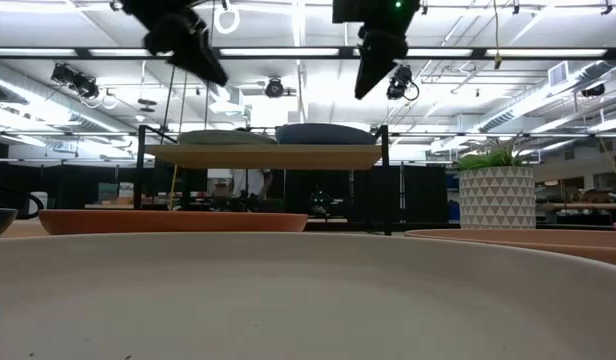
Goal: Place and stack plates onto a shelf
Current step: Adjust the blue plate on the shelf
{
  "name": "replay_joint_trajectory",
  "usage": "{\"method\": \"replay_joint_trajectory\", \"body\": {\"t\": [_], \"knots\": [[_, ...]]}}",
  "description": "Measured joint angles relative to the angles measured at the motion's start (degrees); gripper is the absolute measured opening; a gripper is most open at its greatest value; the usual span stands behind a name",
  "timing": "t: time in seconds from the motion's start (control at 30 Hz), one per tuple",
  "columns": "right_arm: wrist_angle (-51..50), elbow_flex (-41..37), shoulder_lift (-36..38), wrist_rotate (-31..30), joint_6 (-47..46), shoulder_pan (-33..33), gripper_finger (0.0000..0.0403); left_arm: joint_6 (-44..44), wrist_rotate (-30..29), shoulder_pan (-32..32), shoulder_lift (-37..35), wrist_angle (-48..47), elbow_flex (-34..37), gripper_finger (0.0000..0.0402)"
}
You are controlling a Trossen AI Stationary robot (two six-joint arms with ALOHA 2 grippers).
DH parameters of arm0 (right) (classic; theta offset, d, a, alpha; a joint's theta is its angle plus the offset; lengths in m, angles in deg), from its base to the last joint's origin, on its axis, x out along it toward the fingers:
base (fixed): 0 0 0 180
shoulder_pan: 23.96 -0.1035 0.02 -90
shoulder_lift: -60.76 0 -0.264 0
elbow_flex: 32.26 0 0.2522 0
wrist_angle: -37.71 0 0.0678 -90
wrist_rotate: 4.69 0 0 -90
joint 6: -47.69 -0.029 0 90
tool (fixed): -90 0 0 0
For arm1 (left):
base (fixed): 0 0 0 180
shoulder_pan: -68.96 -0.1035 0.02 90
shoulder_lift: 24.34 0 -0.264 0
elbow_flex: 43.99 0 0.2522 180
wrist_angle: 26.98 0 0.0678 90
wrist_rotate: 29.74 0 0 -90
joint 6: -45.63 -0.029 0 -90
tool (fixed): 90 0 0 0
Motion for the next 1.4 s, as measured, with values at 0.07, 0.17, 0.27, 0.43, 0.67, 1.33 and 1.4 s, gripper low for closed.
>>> {"method": "replay_joint_trajectory", "body": {"t": [0.07, 0.17, 0.27, 0.43, 0.67, 1.33, 1.4], "knots": [[3.2, 0.0, 0.0, 0.52, 1.52, 1.48, 0.0197, -0.99, 1.23, -1.33, 0.39, 3.75, -0.01, 0.0215], [9.79, 0.0, -0.17, 2.34, 5.04, 3.8, 0.0197, -2.8, 1.15, -2.69, 1.41, 5.63, 0.05, 0.0211], [15.8, -0.03, -1.33, 6.37, 9.29, 6.41, 0.0197, -3.56, 0.02, -3.05, 0.51, 5.26, -0.02, 0.0205], [22.13, -0.05, -4.75, 11.45, 13.27, 11.3, 0.0197, -1.55, -0.79, -0.84, -5.77, 0.24, -0.02, 0.0197], [28.48, 1.27, -10.93, 15.13, 16.65, 15.14, 0.0197, 3.71, -0.75, 0.85, -14.96, -3.55, -0.06, 0.0194], [36.29, 5.92, -17.16, 32.08, 19.18, 17.94, 0.0197, 4.18, -0.71, 0.85, -17.25, -7.46, -0.04, 0.0194], [36.88, 5.92, -17.14, 33.42, 19.19, 17.94, 0.0197, 4.48, -0.71, 0.87, -17.25, -7.62, -0.04, 0.0194]]}}
